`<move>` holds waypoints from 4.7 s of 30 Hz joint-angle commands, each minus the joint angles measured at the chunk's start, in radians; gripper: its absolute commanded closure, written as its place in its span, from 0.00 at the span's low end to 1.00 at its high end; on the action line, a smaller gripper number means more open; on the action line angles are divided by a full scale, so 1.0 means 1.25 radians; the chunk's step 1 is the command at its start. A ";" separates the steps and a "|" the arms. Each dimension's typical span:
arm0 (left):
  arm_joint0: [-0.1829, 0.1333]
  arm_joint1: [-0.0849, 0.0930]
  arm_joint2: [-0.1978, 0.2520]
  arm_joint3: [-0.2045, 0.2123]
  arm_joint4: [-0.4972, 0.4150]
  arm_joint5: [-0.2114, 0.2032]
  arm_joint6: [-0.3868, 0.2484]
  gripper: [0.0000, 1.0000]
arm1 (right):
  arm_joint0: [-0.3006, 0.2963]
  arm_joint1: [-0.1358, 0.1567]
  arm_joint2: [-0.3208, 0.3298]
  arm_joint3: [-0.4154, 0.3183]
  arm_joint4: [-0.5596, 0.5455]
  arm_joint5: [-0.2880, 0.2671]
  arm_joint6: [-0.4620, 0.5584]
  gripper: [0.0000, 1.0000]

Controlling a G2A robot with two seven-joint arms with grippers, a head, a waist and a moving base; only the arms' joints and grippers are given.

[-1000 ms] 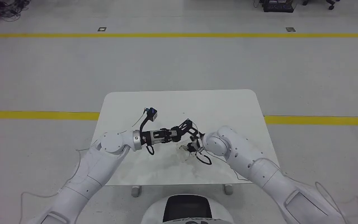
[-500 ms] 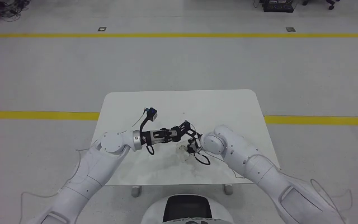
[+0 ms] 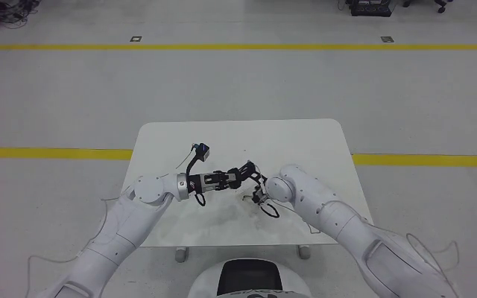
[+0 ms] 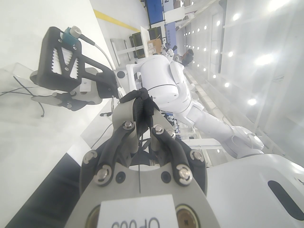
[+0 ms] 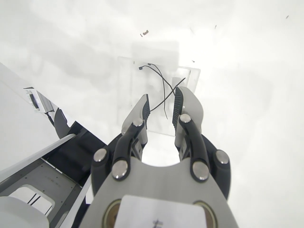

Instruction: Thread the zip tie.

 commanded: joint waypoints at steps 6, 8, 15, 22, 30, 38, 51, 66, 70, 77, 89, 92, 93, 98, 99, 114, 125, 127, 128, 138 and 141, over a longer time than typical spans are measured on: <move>0.000 0.000 0.000 0.000 0.000 0.000 0.000 1.00 | -0.003 -0.002 -0.004 0.000 -0.031 -0.034 -0.001 0.74; 0.000 0.000 0.000 0.000 0.000 0.000 0.000 1.00 | -0.005 -0.003 -0.008 -0.001 -0.041 -0.042 -0.003 0.75; 0.000 0.000 0.000 0.000 0.000 0.000 0.000 1.00 | -0.005 -0.012 -0.013 0.022 -0.049 -0.058 -0.008 0.76; 0.000 0.000 0.000 0.000 0.000 0.000 0.000 1.00 | 0.000 -0.025 -0.021 0.052 -0.056 -0.077 -0.027 0.76; 0.000 0.000 0.000 0.000 0.000 0.000 0.000 1.00 | 0.007 -0.041 -0.025 0.092 -0.052 -0.099 -0.055 0.81; 0.000 0.000 0.000 0.000 0.000 0.000 0.000 1.00 | 0.014 -0.054 -0.028 0.119 -0.058 -0.104 -0.064 0.84; 0.000 0.000 0.000 0.000 0.000 0.000 0.000 1.00 | 0.021 -0.072 -0.029 0.152 -0.066 -0.104 -0.065 1.00; 0.000 0.000 0.000 0.000 0.000 0.000 0.000 1.00 | -0.007 -0.047 0.011 0.065 -0.120 -0.099 -0.046 1.00; 0.000 0.000 0.000 0.000 0.000 0.000 0.000 1.00 | -0.030 -0.023 0.046 0.009 -0.137 -0.110 -0.027 1.00; 0.000 0.000 0.000 0.000 0.000 0.000 0.000 1.00 | -0.090 0.019 0.110 -0.105 -0.180 -0.115 -0.002 1.00; 0.000 0.000 0.000 0.000 0.000 0.000 0.000 1.00 | -0.156 0.058 0.186 -0.197 -0.162 -0.190 0.003 1.00; 0.000 0.000 0.000 0.000 0.000 0.000 0.000 1.00 | -0.159 0.062 0.185 -0.205 -0.158 -0.190 0.000 1.00; 0.000 0.000 0.000 0.000 0.000 0.000 0.000 1.00 | -0.159 0.063 0.184 -0.206 -0.158 -0.190 0.000 1.00; 0.000 0.000 0.000 0.000 0.000 0.000 0.000 1.00 | -0.161 0.069 0.189 -0.217 -0.167 -0.190 -0.013 1.00; 0.000 0.000 0.000 0.000 0.000 0.000 0.000 1.00 | -0.163 0.070 0.192 -0.222 -0.173 -0.189 -0.018 1.00; 0.000 0.000 0.000 0.000 0.000 0.000 0.000 1.00 | -0.210 0.082 0.190 -0.301 -0.288 -0.122 -0.022 1.00; 0.000 0.000 0.000 0.000 0.000 0.000 0.000 1.00 | -0.152 0.036 0.106 -0.213 -0.309 -0.026 0.001 1.00; 0.000 0.000 0.000 0.000 0.000 0.000 0.000 1.00 | -0.147 0.030 0.097 -0.206 -0.303 -0.040 -0.008 1.00; 0.000 0.000 0.000 0.000 0.000 0.000 0.000 1.00 | -0.145 0.028 0.093 -0.202 -0.296 -0.058 -0.015 1.00; 0.000 0.000 0.000 0.000 0.000 0.000 0.000 1.00 | -0.131 0.012 0.083 -0.168 -0.295 -0.049 -0.032 1.00; 0.000 0.000 0.000 0.000 0.000 0.000 0.000 1.00 | -0.134 0.012 0.091 -0.170 -0.293 -0.054 -0.040 1.00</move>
